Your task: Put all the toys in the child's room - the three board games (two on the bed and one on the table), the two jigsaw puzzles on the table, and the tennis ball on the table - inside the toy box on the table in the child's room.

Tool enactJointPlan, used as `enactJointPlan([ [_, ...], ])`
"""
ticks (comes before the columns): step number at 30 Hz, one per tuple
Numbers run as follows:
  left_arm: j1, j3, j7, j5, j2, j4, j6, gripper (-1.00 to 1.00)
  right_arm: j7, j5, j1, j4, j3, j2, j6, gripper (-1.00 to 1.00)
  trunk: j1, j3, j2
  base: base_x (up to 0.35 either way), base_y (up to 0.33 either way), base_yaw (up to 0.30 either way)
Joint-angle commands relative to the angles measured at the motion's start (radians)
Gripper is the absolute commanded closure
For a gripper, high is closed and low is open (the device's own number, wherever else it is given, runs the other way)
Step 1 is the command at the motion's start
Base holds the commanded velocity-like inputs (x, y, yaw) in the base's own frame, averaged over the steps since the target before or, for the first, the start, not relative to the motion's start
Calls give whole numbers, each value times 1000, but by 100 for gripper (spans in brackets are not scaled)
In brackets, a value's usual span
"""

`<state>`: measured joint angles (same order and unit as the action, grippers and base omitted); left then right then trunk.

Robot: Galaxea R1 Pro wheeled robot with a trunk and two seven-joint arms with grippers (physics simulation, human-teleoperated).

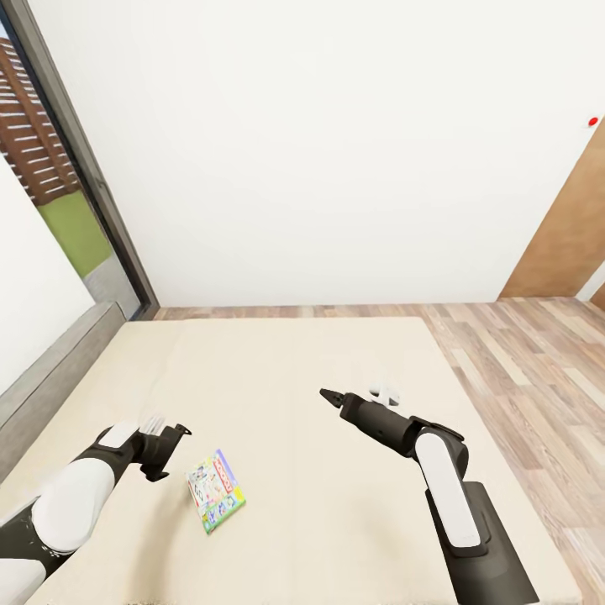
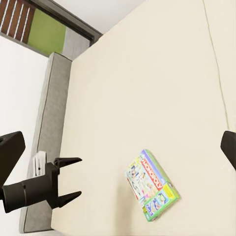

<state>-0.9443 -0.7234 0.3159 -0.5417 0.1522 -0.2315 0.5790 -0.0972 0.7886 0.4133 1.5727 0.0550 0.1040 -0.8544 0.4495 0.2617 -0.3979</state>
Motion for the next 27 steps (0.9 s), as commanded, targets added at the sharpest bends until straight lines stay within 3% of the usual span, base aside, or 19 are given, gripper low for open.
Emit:
enactJointPlan([
  [1, -1, 0, 8, -11, 0, -2, 3, -100, -10, 10, 1, 1, 0, 0, -3, -100, 1, 4, -2, 0, 0, 0],
  [27, -1, -5, 5, -14, 0, -2, -9, -100, -10, 11, 1, 1, 0, 0, -3, -100, 1, 46, -2, 0, 0, 0],
])
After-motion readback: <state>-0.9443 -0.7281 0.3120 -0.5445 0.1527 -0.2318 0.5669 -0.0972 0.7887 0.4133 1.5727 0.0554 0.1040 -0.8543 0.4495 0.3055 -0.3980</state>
